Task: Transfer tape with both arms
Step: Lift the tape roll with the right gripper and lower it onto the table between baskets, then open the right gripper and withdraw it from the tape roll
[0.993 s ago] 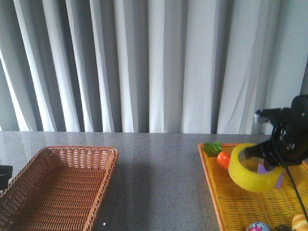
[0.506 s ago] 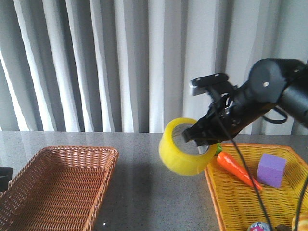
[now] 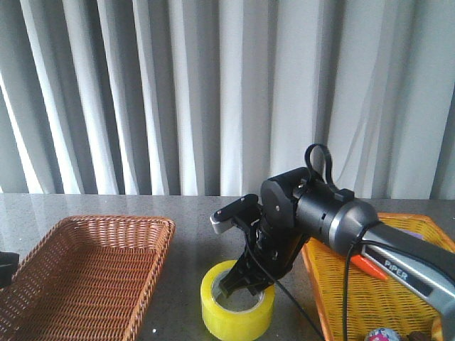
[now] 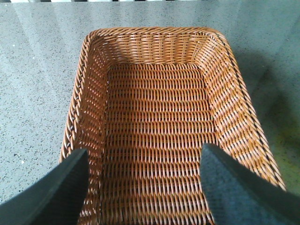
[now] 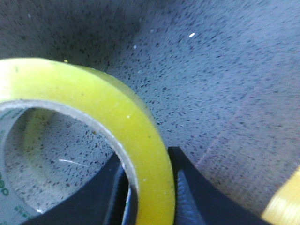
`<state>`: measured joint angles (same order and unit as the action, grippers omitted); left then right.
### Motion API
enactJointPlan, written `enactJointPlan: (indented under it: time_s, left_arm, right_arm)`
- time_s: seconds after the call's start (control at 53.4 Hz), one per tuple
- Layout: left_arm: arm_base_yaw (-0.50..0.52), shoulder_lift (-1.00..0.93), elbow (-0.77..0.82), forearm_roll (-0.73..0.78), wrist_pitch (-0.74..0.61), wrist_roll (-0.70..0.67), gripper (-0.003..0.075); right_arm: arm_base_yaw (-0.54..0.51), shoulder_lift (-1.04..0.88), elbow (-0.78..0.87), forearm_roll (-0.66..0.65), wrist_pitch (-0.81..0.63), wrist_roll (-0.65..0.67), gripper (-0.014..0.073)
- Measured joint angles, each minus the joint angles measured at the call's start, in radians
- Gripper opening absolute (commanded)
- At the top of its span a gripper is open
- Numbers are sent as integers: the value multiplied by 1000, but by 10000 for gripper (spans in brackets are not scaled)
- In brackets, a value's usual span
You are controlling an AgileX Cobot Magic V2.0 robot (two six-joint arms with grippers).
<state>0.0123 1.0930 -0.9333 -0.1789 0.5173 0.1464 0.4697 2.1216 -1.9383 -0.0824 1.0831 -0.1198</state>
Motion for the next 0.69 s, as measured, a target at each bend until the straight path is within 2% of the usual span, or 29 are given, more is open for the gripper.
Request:
enactJointPlan:
  time_s: [0.375,0.487,0.693]
  left_arm:
    - [0,0,0,0,8,0,496]
    - [0,0,0,0,8,0,496]
    - [0,0,0,0,9,0,496]
  right_arm:
    - [-12,43,-4,-20,-19,59,459]
    - [-12,39,-36,-28,-20,64,512]
    - [-27,-66,-125,-30,-42,99,507]
